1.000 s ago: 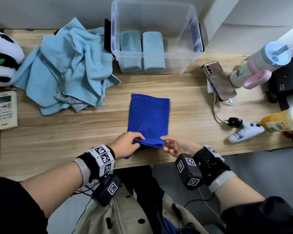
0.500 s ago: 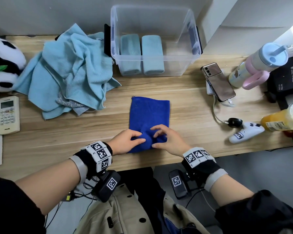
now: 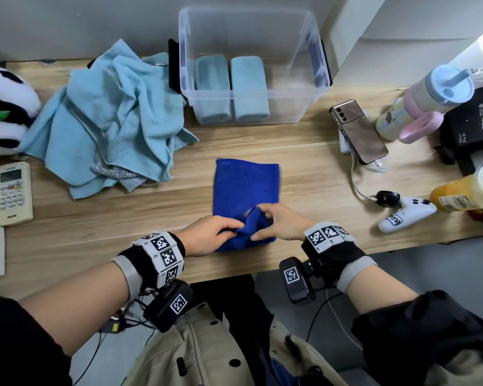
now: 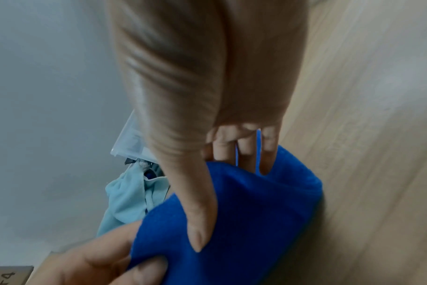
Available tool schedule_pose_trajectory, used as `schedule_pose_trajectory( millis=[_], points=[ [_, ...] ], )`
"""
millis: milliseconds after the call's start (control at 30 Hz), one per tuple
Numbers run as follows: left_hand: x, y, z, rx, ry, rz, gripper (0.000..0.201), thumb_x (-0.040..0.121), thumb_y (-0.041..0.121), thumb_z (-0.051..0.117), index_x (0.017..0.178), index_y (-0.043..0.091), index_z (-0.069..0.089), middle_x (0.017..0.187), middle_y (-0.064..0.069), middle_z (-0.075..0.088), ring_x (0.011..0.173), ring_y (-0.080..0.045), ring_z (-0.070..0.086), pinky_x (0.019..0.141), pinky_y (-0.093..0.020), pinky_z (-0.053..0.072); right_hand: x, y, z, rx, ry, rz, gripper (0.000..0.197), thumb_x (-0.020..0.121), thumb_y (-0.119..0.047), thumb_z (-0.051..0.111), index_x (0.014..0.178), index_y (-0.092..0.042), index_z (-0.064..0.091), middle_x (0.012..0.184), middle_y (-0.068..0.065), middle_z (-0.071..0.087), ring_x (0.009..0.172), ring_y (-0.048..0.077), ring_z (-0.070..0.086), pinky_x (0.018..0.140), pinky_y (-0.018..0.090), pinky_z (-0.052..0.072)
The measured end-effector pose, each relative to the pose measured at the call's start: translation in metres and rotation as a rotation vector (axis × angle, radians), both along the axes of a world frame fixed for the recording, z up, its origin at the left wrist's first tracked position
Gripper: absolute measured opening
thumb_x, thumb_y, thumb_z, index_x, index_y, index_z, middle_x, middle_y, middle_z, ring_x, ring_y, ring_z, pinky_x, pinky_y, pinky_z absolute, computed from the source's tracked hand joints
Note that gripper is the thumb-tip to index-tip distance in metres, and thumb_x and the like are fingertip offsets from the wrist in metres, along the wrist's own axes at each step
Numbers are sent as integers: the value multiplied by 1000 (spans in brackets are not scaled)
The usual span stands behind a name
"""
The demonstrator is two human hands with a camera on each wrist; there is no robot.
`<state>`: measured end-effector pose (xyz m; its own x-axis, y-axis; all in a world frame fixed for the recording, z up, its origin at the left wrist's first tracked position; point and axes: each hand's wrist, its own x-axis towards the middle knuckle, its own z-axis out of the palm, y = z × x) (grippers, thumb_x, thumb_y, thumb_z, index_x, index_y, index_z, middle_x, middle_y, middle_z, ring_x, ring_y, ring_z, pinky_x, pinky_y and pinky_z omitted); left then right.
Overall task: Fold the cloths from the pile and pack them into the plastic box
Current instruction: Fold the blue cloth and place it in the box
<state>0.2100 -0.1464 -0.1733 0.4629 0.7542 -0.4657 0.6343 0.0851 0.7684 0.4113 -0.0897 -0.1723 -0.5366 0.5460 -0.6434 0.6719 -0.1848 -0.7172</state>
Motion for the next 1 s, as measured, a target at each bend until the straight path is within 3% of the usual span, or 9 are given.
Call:
schedule_pose_trajectory(
  millis=[67, 133, 233, 333, 567, 667, 767, 933, 1000],
  points=[
    [-4, -1, -6, -22, -6, 42, 27, 93, 14, 53, 118, 16, 62, 116, 5, 64, 104, -6, 57, 89, -10, 39, 6, -5, -3, -41, 52, -33, 19, 73, -14, 79, 78, -5, 63, 72, 11, 58, 67, 22, 51, 68, 35, 42],
    [-10, -6, -13, -91, 2, 87, 28, 89, 16, 60, 117, 17, 62, 111, 7, 63, 100, -1, 55, 80, -2, 39, 13, -14, -7, -69, 59, -81, 17, 75, -15, 77, 69, -8, 63, 69, 12, 56, 66, 21, 48, 65, 32, 38],
    [-21, -14, -28, -142, 21, 73, 21, 82, 12, 67, 103, 12, 68, 92, 11, 64, 79, 13, 54, 76, -10, 42, 23, -29, -14, -137, 145, -196, 9, 81, -8, 70, 74, -9, 64, 75, 9, 60, 74, 19, 52, 72, 30, 40],
    [-29, -20, -38, -146, 9, 157, 6, 80, 11, 70, 80, 17, 67, 71, 13, 60, 60, 12, 52, 69, -17, 39, 31, -38, -19, -140, 149, -261, 9, 88, -11, 63, 79, -12, 64, 83, 4, 64, 81, 15, 57, 79, 26, 43],
    [-21, -18, -35, -290, -262, 633, 14, 90, 2, 55, 95, 15, 58, 56, 11, 68, 53, 5, 60, 56, -11, 48, 33, -46, -30, -3, 50, -368, 20, 94, -20, 54, 87, -2, 60, 82, 18, 64, 76, 21, 56, 75, 35, 43],
    [-15, -14, -37, -315, -217, 678, 13, 92, 4, 52, 99, 14, 55, 62, 2, 65, 50, -8, 59, 50, -18, 48, 28, -47, -31, 48, -31, -410, 10, 93, -19, 55, 84, -16, 59, 80, 19, 64, 71, 21, 58, 63, 32, 48],
    [-13, -13, -45, -311, -111, 677, 15, 92, 6, 54, 84, 19, 55, 50, 5, 61, 43, -10, 53, 47, -22, 47, 25, -47, -37, 94, -115, -427, 15, 89, -22, 60, 77, -28, 55, 80, 14, 65, 67, 21, 58, 54, 31, 49],
    [-12, -10, -48, -320, 5, 688, 26, 86, 4, 61, 68, 17, 47, 40, 6, 54, 30, -4, 46, 41, -18, 44, 23, -45, -39, 125, -205, -434, 16, 83, -25, 69, 78, -23, 53, 66, 1, 61, 56, 11, 53, 53, 21, 36],
    [-12, -9, -46, -331, 22, 689, 29, 85, 4, 62, 67, 17, 44, 41, 3, 54, 29, -3, 45, 37, -16, 43, 21, -45, -40, 135, -220, -453, 20, 80, -26, 71, 77, -20, 53, 66, 1, 61, 59, 14, 56, 55, 23, 40]
  ],
)
